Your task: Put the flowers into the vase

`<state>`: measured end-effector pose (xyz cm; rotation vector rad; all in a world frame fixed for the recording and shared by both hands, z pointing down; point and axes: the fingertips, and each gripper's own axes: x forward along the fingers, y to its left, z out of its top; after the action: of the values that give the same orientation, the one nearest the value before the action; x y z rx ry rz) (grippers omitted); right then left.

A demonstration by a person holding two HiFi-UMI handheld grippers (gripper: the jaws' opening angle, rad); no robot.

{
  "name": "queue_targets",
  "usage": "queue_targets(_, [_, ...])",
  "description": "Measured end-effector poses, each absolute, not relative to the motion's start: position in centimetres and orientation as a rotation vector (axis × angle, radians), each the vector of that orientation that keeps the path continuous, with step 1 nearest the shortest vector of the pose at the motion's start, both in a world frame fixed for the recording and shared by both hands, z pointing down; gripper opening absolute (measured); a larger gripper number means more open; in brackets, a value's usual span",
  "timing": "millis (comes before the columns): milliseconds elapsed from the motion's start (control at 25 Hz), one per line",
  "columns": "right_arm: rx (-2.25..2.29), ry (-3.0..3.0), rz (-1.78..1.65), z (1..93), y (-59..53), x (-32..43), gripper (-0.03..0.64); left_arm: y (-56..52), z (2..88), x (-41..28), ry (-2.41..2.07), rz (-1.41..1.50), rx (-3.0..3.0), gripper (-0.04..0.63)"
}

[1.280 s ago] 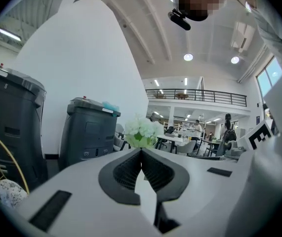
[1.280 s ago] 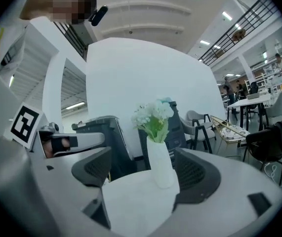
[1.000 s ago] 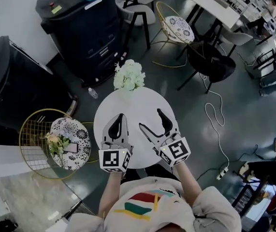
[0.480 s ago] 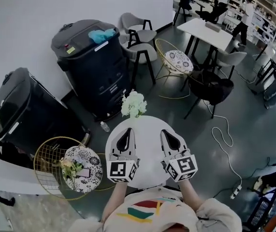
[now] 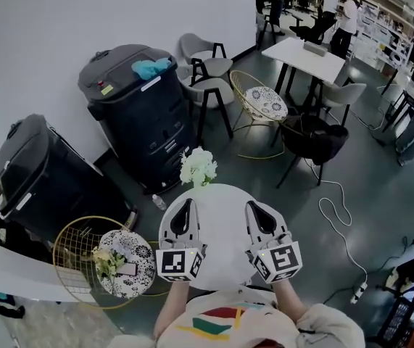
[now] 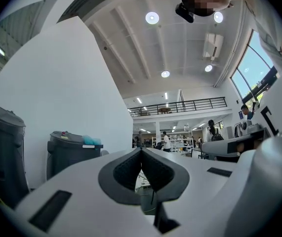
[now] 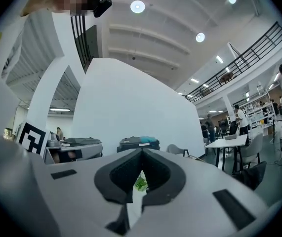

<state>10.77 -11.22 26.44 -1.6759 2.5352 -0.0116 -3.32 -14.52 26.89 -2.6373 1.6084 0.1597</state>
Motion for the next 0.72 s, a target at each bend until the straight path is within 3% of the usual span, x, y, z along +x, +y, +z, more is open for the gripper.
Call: queue_targets(720, [-1.704,2.596,-0.003,27.8,-12.2,10.6,0.012,-14.9,26.1,-4.2,1.641,0.186,-2.593,0.006])
